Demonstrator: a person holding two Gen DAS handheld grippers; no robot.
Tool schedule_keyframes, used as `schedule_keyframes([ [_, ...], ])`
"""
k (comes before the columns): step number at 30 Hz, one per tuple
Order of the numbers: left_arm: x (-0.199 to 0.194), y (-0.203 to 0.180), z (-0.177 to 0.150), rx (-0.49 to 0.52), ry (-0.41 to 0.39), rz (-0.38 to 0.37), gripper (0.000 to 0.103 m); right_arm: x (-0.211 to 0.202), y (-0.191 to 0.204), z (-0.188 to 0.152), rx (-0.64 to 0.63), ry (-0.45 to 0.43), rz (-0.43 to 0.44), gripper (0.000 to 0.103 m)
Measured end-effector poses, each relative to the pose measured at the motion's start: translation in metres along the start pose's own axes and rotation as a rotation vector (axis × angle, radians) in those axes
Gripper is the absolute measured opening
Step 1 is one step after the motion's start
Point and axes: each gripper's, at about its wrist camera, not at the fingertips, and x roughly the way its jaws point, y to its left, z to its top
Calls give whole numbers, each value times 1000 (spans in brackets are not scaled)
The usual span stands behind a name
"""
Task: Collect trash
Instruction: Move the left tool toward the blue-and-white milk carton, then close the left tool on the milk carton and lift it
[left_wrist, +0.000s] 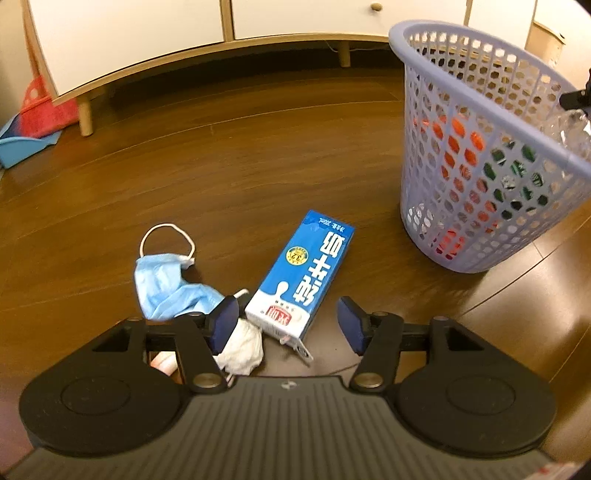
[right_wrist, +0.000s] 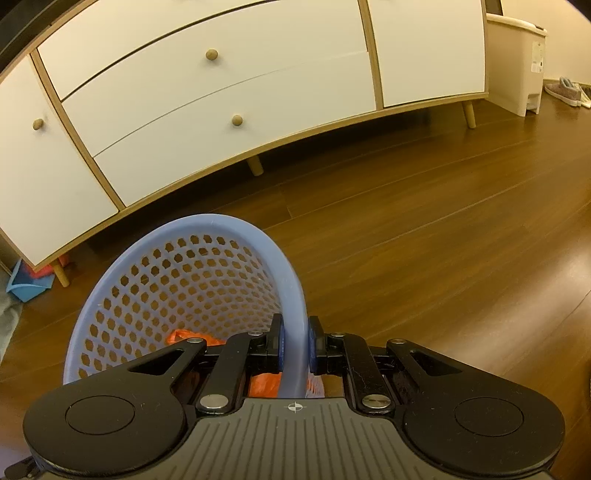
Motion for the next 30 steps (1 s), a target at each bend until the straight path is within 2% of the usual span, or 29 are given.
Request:
schedule_keyframes([
  [4,13,-1,0,35,-4,5,59,-3,3,3,-31,-7,-7,8],
  [18,63,-4,0,124,56,30,59,-11,13,6,-105,-33,-31,8],
  [23,77,-5,2,132,74,13,52,-11,14,9,-110,-35,-27,8],
  [25,76,-5,3,133,58,12,48,-12,14,9,-103,-43,-25,8],
  [30,61,1,5,98,8,-8,45,-18,17,7,-115,-57,-15,8],
])
